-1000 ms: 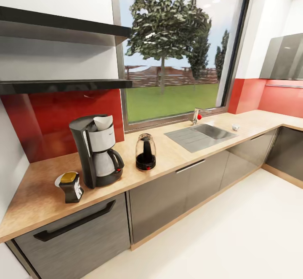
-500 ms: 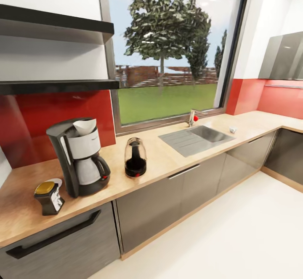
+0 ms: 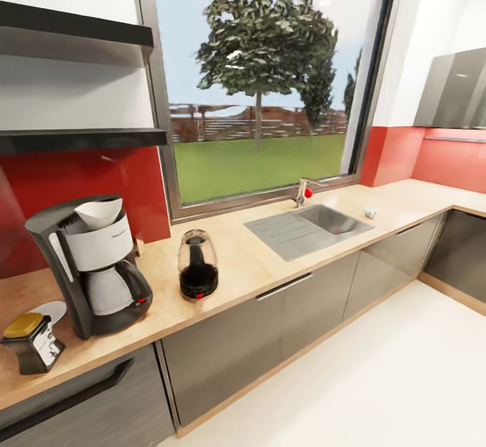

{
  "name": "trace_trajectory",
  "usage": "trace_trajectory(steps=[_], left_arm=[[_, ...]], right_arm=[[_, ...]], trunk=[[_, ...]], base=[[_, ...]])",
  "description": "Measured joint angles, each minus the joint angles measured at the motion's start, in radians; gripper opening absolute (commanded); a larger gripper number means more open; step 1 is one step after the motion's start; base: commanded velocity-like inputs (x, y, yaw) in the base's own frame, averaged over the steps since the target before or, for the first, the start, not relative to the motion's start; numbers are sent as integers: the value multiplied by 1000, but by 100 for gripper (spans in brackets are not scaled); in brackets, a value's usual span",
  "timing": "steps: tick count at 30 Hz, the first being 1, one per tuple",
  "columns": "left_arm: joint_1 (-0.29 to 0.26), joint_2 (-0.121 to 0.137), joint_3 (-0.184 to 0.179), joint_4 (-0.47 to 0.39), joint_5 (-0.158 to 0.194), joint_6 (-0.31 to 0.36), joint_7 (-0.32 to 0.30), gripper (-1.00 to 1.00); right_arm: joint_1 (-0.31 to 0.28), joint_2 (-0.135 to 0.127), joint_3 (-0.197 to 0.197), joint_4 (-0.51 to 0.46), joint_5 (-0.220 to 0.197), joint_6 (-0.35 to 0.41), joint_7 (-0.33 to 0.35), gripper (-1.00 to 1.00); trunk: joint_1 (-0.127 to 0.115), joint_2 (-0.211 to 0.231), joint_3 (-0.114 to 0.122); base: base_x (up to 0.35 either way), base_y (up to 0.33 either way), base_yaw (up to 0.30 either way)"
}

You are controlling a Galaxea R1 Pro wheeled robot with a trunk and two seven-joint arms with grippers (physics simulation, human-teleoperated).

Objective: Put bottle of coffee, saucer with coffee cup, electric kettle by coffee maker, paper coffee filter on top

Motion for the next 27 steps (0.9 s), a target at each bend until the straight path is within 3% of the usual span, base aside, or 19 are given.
trace_trajectory(steps=[12, 22, 27], left_arm=[[0, 0, 0, 0, 0, -2, 1, 100], [0, 1, 1, 0, 3, -3, 1, 100], [0, 1, 0, 0, 3, -3, 1, 100]], right_arm=[[0, 0, 0, -1, 0, 0, 0, 100], [0, 2, 0, -1, 0, 0, 0, 100], [0, 2, 0, -1, 0, 0, 0, 100]], trunk=[[0, 0, 0], [0, 0, -4], [0, 0, -7]], base=[[103, -272, 13], [14, -261, 223], [1, -74, 256]])
